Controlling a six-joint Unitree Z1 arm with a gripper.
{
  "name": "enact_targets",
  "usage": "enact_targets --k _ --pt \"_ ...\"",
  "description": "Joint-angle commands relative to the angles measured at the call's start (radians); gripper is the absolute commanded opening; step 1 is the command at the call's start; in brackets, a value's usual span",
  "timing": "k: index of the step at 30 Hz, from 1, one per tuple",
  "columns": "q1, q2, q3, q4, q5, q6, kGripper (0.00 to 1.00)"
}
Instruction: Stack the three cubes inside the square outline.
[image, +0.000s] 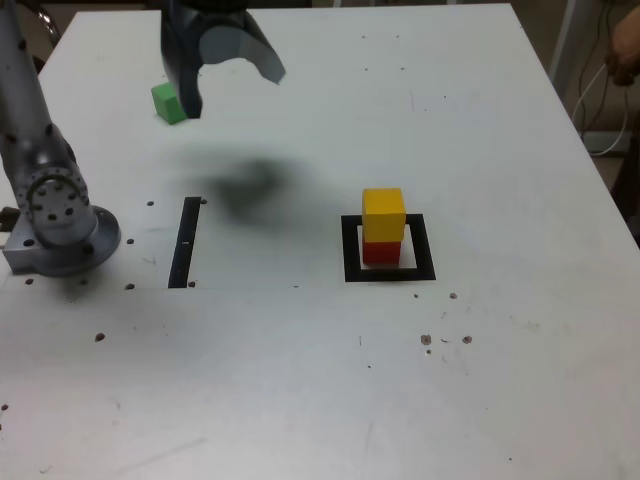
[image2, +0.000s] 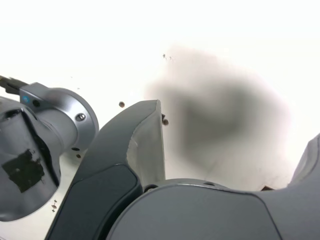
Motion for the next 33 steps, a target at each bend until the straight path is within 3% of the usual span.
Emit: enact_targets --k 1,14,26,33 --pt "0.041 -0.003 -0.006 0.001 -0.002 0.021 1.0" --pt "0.275 0.042 0.023 -0.062 0.011 0.124 1.0" --pt "0.44 0.056 0.094 -0.179 0.02 0.229 1.0" --pt "0.53 0.096 0.082 -0.197 0.035 0.3 0.99"
